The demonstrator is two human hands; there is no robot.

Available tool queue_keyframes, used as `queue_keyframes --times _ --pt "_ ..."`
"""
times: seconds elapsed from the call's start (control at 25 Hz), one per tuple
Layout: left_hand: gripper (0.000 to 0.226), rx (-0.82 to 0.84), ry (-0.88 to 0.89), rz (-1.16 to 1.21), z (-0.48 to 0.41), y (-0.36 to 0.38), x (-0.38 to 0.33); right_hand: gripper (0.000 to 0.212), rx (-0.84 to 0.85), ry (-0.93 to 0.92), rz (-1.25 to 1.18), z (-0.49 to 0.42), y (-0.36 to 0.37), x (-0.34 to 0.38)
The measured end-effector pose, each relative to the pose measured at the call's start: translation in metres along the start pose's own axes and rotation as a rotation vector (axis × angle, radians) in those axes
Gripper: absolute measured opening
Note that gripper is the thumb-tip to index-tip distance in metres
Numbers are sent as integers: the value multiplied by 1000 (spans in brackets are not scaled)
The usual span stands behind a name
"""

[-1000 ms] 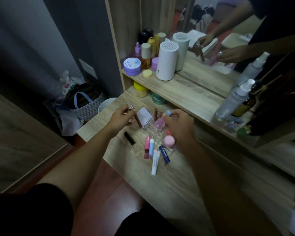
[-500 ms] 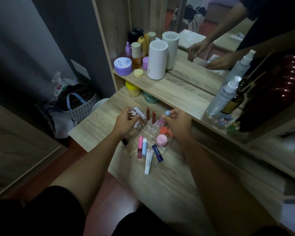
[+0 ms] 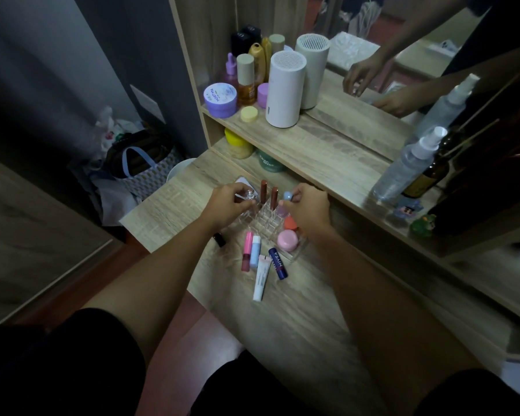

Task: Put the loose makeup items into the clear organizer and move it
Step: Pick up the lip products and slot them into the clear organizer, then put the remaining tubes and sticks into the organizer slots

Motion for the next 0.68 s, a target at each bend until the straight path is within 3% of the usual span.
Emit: queue_keyframes --times 0.12,0.32,0.52,0.6,0.68 --pt "26 5 7 -29 -5 0 -3 28 76 35 60 0 8 -6" --pt "23 37 24 -68 -9 5 -9 24 146 2 258 -5 18 -3" --pt "31 60 10 -53 -7 3 -13 29 99 -7 194 0 13 1" --pt "43 16 -49 6 -1 -3 -7 32 55 -49 162 8 5 7" --pt "40 -82 -140 77 13 -11 6 25 46 -136 189 23 5 14"
Point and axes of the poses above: each hand's wrist, its own z-axis away from the middle knuckle, its own y-axis out of the palm, x = y × z, the point moved 10 cm from there along -z, towards the middle knuckle, and after that the axes turned 12 degrees about -z, right-handed, at the moved point
